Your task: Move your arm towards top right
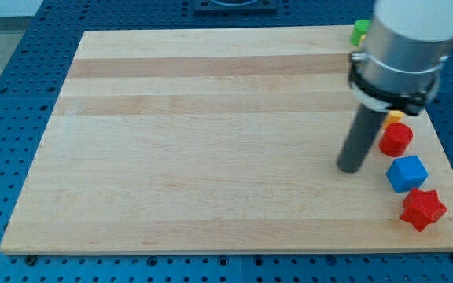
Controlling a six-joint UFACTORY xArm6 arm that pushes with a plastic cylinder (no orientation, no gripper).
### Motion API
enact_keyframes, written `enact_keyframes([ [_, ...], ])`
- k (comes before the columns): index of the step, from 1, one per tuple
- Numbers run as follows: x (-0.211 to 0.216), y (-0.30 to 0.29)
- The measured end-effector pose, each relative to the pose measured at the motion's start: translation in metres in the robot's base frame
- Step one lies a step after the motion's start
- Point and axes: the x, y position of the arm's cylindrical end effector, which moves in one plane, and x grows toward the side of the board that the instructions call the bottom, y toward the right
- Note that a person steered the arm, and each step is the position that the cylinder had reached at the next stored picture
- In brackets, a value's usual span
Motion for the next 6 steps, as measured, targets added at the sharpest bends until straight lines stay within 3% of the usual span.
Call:
enact_keyframes([
  [2, -0.105, -0.038],
  [5, -0.277, -0.018],
  [6, -0.314, -0.003],
])
